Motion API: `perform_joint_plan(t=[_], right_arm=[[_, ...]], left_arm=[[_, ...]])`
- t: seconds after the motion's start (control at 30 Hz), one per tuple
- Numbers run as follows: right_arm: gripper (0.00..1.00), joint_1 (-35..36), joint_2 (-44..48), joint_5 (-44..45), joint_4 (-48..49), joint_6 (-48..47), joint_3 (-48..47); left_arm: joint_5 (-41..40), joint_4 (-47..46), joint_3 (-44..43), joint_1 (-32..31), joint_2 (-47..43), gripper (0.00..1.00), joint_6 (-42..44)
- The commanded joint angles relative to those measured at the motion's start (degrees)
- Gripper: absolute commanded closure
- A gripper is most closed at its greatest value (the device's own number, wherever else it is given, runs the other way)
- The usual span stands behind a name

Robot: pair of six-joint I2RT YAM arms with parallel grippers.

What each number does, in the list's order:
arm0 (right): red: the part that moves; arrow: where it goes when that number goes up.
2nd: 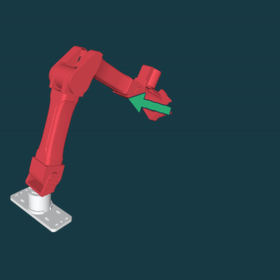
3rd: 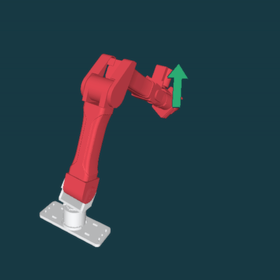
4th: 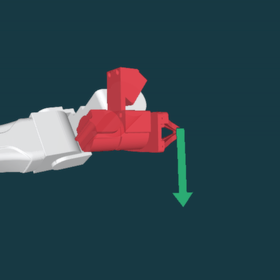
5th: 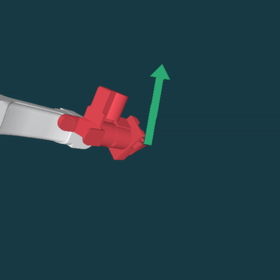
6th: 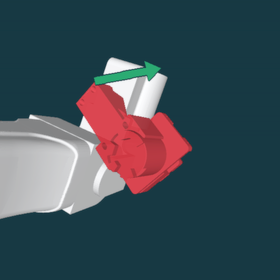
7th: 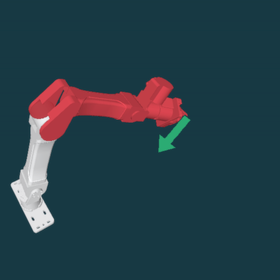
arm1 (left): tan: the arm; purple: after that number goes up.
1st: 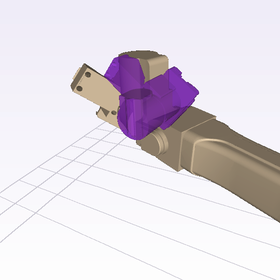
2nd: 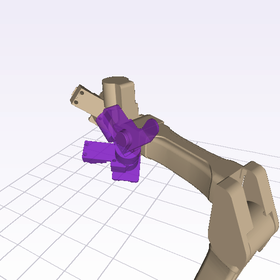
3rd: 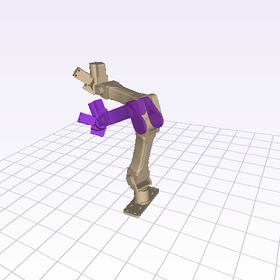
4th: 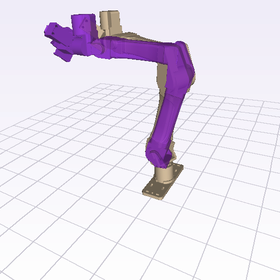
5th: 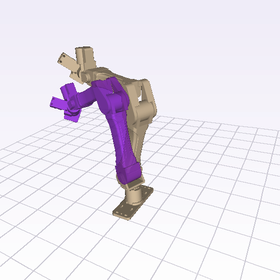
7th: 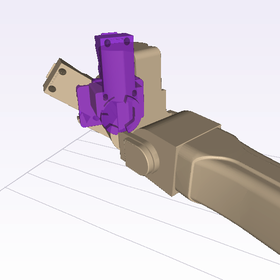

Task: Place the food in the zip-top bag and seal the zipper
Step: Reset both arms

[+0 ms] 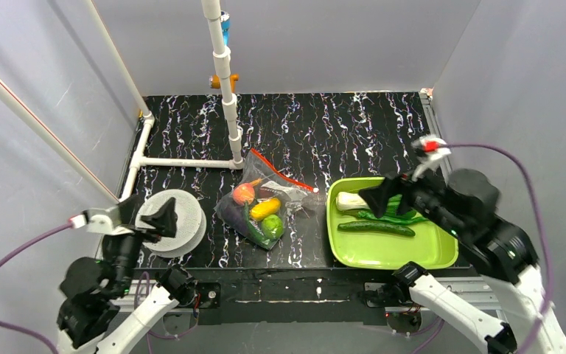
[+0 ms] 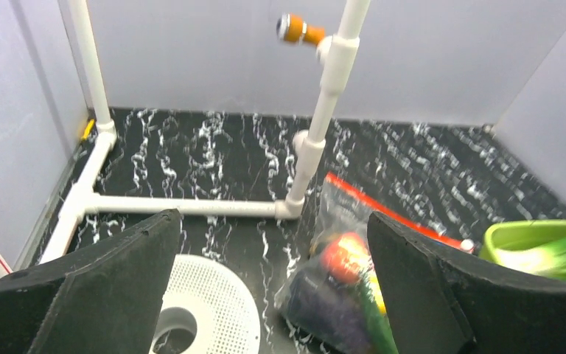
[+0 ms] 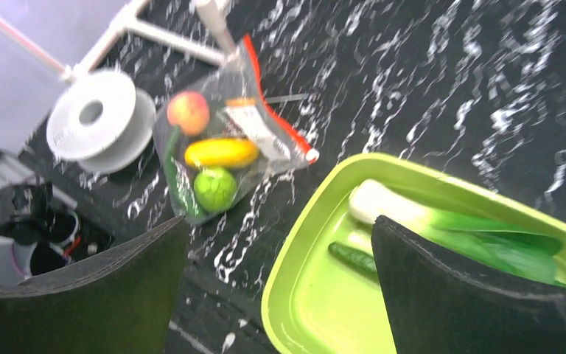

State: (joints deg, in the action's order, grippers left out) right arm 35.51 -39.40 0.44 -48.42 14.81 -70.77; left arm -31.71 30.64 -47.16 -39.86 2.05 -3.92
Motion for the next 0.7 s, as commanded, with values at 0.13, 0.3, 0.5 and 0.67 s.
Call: perform_joint_plan(t=[0.13,0.3,0.5,0.67], right_arm=[[0.02,0.0,12.9,14.0,7.0,-0.8,-1.6],[0.02,0.0,17.5,20.0,9.8,0.2,-1.4],[0.02,0.1,18.2,23.7,9.9,0.2,-3.6],[0.02,0.1,18.9,24.5,11.8,1.0,-3.1]], left_arm=[[2.9,1.2,-14.3,0.2,8.5,0.02,2.8],[4.0,0.2,-18.8,0.2,11.9,0.02,6.0],[5.0,-0.6,-21.4,0.2,14.3,0.02,6.1],[5.1,-1.5,-18.8,0.1,12.8,0.02,4.4]])
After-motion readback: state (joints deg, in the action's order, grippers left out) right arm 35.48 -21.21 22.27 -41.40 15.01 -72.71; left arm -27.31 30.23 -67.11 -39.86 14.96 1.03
